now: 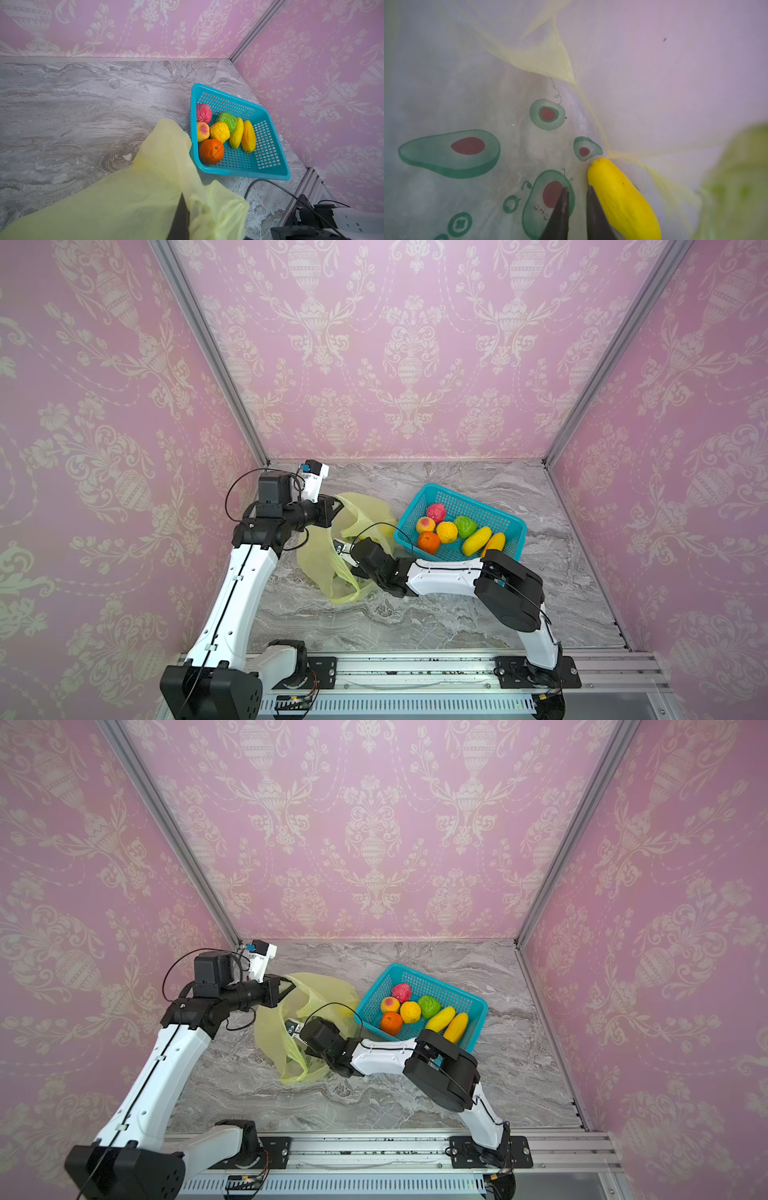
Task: Untie the knot of the plastic bag and take out the fruit
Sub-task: 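Lower the right gripper into the bag toward the long yellow fruit, then close the right gripper on the long yellow fruit inside the bag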
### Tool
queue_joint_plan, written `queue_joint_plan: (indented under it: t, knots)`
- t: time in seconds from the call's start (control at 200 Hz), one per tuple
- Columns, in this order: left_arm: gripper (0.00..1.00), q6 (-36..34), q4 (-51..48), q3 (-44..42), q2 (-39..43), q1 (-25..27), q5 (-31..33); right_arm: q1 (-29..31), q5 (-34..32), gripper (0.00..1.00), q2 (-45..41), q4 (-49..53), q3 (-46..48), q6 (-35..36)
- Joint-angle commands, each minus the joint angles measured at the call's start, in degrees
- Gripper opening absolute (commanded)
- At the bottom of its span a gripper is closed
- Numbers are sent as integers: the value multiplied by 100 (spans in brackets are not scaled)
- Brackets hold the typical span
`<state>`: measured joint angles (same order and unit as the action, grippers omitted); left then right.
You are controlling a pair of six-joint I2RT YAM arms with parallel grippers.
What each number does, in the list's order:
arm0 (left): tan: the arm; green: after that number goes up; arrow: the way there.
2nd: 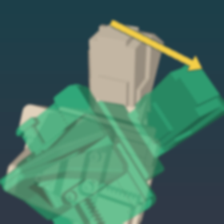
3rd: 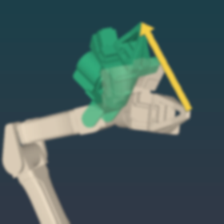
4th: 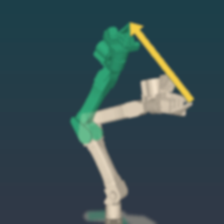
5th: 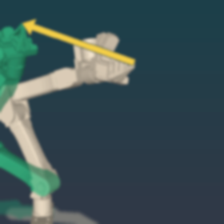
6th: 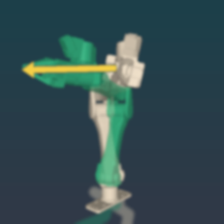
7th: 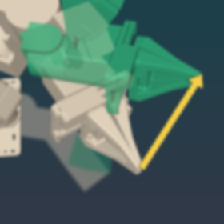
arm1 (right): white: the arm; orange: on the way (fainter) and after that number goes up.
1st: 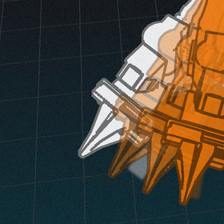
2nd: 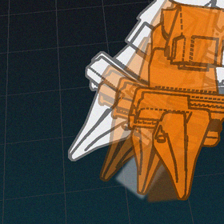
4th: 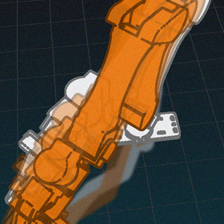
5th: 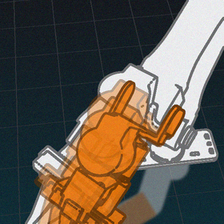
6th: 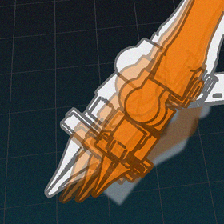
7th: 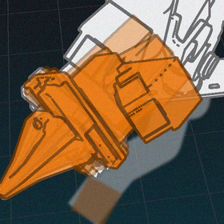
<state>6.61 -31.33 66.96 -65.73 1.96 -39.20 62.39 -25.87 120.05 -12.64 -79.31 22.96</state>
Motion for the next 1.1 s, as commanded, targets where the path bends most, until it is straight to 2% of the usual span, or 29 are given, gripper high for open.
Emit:
queue_joint_plan:
  t: [0.0, 0.08, 0.265, 0.405, 0.57, 0.766, 0.921, 0.996, 1.096]
  knots:
    - [0, 90, 196, -86, 108, -48, -454, 19, -641, 29, 317, 563, -443, 65]
    - [0, 105, 272, -121, 172, -38, -549, -3, -987, 37, 599, 836, -787, 103]
    - [0, -197, -85, 6, 128, 289, -241, -16, -1631, 69, 1249, 1344, -1558, 227]
    - [0, -477, -404, 128, 104, 645, 65, -41, -2069, 81, 1657, 1600, -2021, 335]
    - [0, -585, -419, 107, 278, 793, 156, -128, -2527, 87, 1974, 1885, -2436, 358]
    - [0, -727, -489, 123, 445, 1003, 186, -301, -2733, 89, 2232, 2366, -2839, 175]
    - [0, -800, -58, -236, 1412, 1059, 806, -409, -2748, 88, 2275, 2533, -2878, 113]
    - [0, -793, 113, -383, 1650, 1061, 676, -421, -2744, 88, 2286, 2547, -2873, 117]
    - [0, -784, -4, -275, 1345, 1061, 414, -420, -2744, 87, 2321, 2565, -2923, 96]
